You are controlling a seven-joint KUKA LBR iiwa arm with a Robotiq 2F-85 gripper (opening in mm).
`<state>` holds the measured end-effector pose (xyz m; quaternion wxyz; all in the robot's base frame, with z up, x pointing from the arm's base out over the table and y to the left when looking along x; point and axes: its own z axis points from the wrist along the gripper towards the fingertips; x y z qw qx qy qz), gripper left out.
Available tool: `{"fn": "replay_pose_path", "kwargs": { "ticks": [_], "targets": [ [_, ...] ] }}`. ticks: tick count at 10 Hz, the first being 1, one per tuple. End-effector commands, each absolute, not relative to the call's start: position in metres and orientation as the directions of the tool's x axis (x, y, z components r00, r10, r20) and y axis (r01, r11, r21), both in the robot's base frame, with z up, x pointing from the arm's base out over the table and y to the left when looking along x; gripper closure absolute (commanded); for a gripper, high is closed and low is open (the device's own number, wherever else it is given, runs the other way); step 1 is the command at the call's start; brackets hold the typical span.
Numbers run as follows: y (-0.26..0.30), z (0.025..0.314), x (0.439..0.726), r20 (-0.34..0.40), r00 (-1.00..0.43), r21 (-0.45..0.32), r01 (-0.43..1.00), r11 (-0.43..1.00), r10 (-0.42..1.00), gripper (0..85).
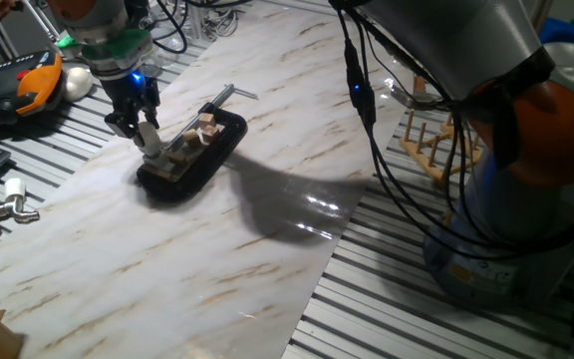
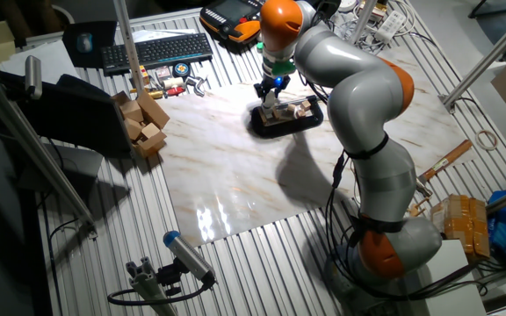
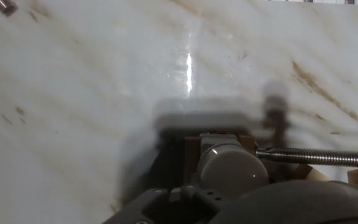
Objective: Install the light bulb by rotating it
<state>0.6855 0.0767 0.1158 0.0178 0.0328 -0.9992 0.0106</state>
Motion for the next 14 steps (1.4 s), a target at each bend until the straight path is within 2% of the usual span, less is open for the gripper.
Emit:
{"fn": "replay_pose_path", "kwargs": {
  "ticks": [1, 14],
  "targets": [
    [0.0769, 0.1157, 0.6855, 0.035, -0.997, -0.019, -0.065, 0.998, -0.064, 85.0],
    [0.0772, 0.1155, 0.6846, 0.018, -0.992, -0.021, 0.128, 0.992, 0.128, 85.0]
  ]
}}
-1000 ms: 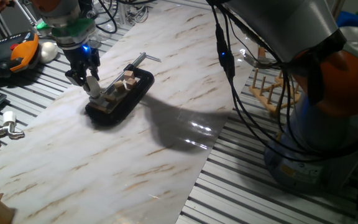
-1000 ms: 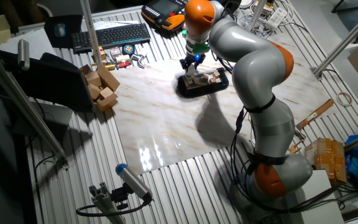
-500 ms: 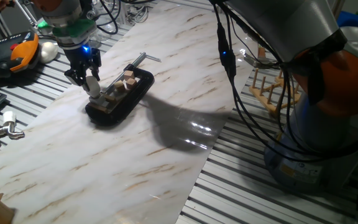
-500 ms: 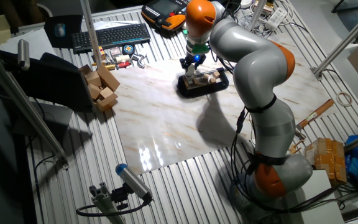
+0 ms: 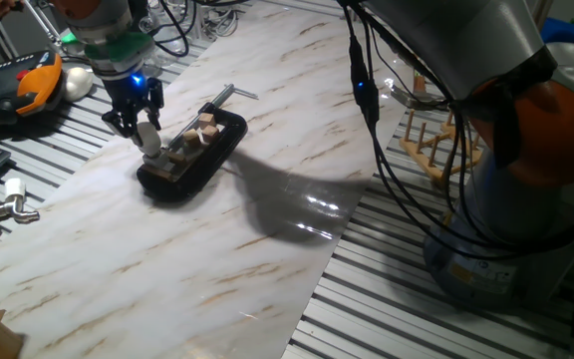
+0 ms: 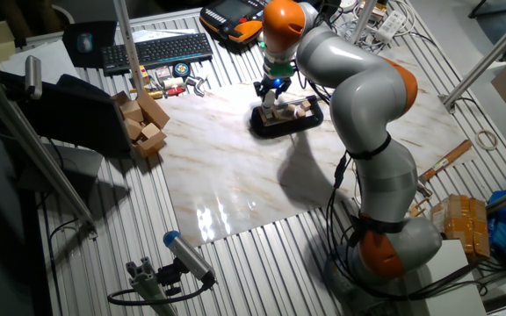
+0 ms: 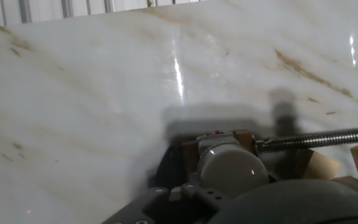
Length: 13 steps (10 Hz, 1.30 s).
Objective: Install the light bulb by rotating it
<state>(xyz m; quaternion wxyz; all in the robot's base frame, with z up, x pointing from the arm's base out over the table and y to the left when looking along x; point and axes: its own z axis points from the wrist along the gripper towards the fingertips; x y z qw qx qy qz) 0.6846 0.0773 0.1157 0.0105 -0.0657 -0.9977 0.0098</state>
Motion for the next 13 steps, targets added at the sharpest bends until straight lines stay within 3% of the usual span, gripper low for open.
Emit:
{"fn": "replay_pose_path", "kwargs": {
  "ticks": [1, 13],
  "targets": [
    [0.0773, 0.1155, 0.6845, 0.022, -0.988, -0.022, 0.154, 0.988, 0.154, 85.0],
    [0.0776, 0.1133, 0.6838, 0.026, -0.87, -0.016, 0.492, 0.87, 0.492, 85.0]
  ]
}}
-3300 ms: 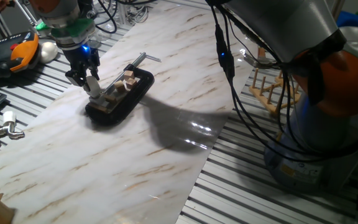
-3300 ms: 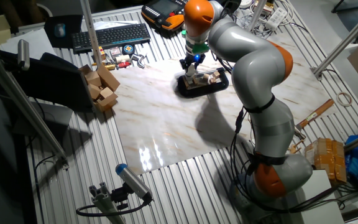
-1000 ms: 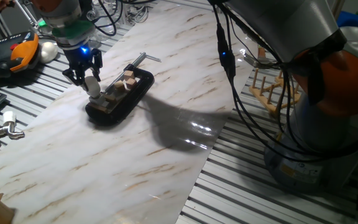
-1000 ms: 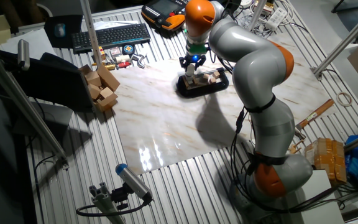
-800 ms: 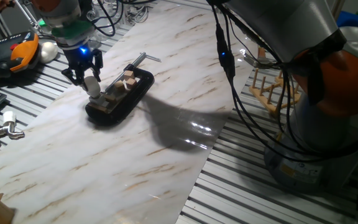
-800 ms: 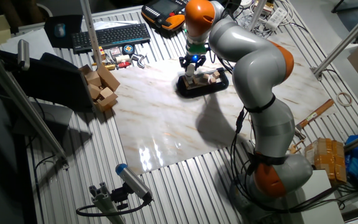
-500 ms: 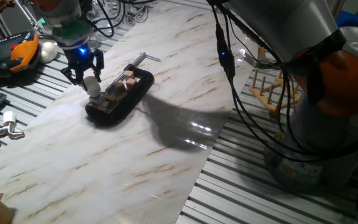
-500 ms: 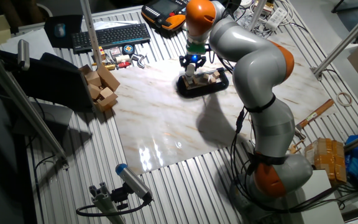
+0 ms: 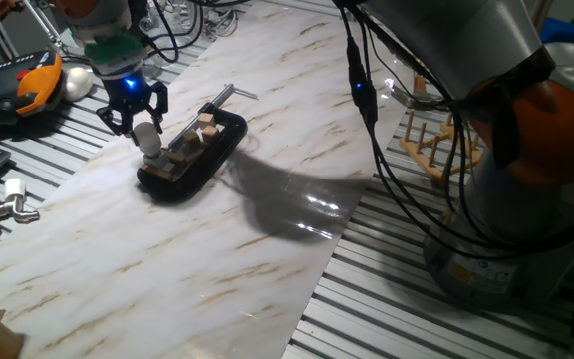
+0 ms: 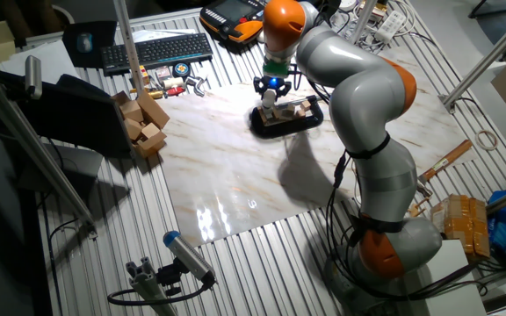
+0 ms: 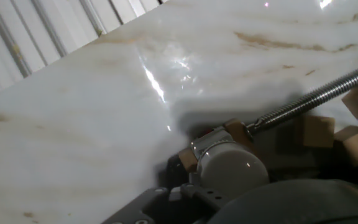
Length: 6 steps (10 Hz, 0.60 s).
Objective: Install the light bulb by rotating it
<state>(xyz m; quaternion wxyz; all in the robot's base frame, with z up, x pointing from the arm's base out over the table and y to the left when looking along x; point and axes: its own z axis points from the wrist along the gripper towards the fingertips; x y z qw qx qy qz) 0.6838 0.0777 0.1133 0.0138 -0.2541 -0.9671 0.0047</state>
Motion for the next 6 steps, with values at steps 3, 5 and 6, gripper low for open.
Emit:
{"fn": "replay_pose_path", "kwargs": {
  "ticks": [3, 5, 6],
  "targets": [
    [0.0776, 0.113, 0.6838, 0.026, -0.83, -0.014, 0.557, 0.83, 0.558, 85.0],
    [0.0778, 0.113, 0.6838, 0.027, -0.799, -0.012, 0.601, 0.799, 0.601, 85.0],
    [0.078, 0.113, 0.684, 0.028, -0.78, -0.011, 0.625, 0.78, 0.625, 85.0]
  ]
}}
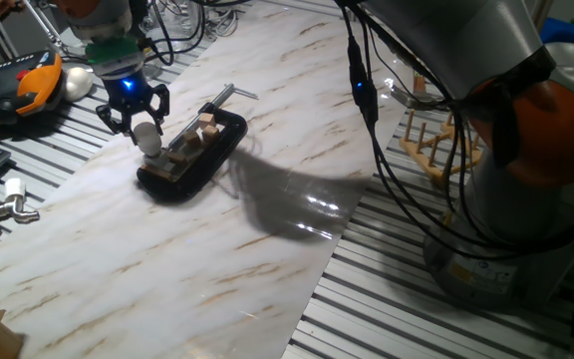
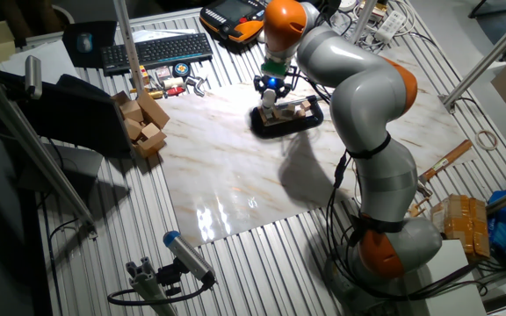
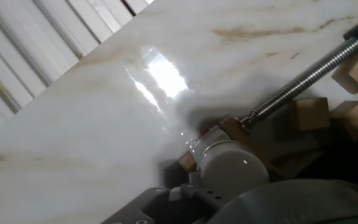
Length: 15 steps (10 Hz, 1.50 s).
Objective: Install the light bulb by rotating it
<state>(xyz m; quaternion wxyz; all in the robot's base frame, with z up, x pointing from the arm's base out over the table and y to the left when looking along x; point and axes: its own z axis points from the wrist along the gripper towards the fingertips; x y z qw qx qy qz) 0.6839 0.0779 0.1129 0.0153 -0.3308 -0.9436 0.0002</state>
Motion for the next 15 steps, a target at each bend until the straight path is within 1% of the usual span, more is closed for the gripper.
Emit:
{"fn": "replay_pose_path", "kwargs": {
  "ticks": [1, 5, 11, 14, 15],
  "targets": [
    [0.078, 0.1128, 0.6841, 0.032, -0.76, -0.009, 0.649, 0.761, 0.649, 85.0],
    [0.0778, 0.1129, 0.6841, 0.028, -0.7, -0.009, 0.714, 0.7, 0.714, 85.0],
    [0.0769, 0.1116, 0.6842, 0.047, -0.629, -0.003, 0.777, 0.629, 0.776, 85.0],
    [0.0766, 0.1115, 0.6842, 0.051, -0.582, 0.013, 0.813, 0.583, 0.811, 85.0],
    [0.0763, 0.1117, 0.6843, 0.04, -0.581, 0.023, 0.814, 0.581, 0.813, 85.0]
  ]
}}
